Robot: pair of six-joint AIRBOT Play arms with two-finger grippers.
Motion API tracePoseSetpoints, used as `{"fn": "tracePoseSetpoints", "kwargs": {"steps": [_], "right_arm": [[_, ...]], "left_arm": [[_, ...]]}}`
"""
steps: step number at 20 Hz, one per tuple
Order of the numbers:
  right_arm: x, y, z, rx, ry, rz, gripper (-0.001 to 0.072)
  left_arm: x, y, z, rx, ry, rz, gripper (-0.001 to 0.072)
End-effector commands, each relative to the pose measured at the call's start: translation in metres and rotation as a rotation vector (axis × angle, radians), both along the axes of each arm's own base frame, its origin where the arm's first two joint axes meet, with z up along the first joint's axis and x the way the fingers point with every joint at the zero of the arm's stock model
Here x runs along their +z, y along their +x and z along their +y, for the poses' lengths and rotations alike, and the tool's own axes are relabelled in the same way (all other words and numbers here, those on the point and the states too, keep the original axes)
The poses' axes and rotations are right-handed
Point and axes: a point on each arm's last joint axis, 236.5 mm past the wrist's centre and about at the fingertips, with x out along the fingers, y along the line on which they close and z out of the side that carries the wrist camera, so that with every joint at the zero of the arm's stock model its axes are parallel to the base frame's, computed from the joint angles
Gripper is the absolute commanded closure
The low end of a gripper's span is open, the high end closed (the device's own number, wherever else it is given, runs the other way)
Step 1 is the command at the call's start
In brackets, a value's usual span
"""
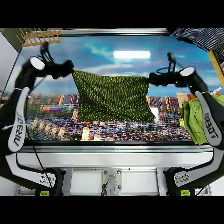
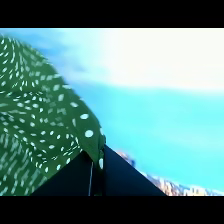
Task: Fold the clothes and pants, and hang the long-sleeved shirts on hangers.
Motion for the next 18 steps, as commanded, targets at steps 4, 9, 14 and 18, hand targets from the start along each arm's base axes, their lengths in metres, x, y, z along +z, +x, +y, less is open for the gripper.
{"fn": "tracePoseSetpoints", "kwargs": {"steps": [4, 9, 14, 18], "right_arm": [[0.252, -0.052, 0.010, 0.072, -0.050, -0.471, 0.0702], [0.360, -0.145, 0.016, 0.095, -0.129, -0.711, 0.0702], [0.376, -0.202, -0.002, 0.048, -0.263, -0.707, 0.0702], [0.311, -0.211, -0.032, -0.033, -0.327, -0.395, 0.0702]], "left_arm": [[0.300, -0.079, 0.002, -0.077, 0.107, -0.577, 0.0705], [0.408, -0.204, -0.010, -0.134, 0.154, -0.781, 0.0705], [0.403, -0.285, -0.022, -0.226, 0.205, -0.725, 0.0705], [0.337, -0.278, -0.015, -0.213, 0.185, -0.518, 0.0705]]}}
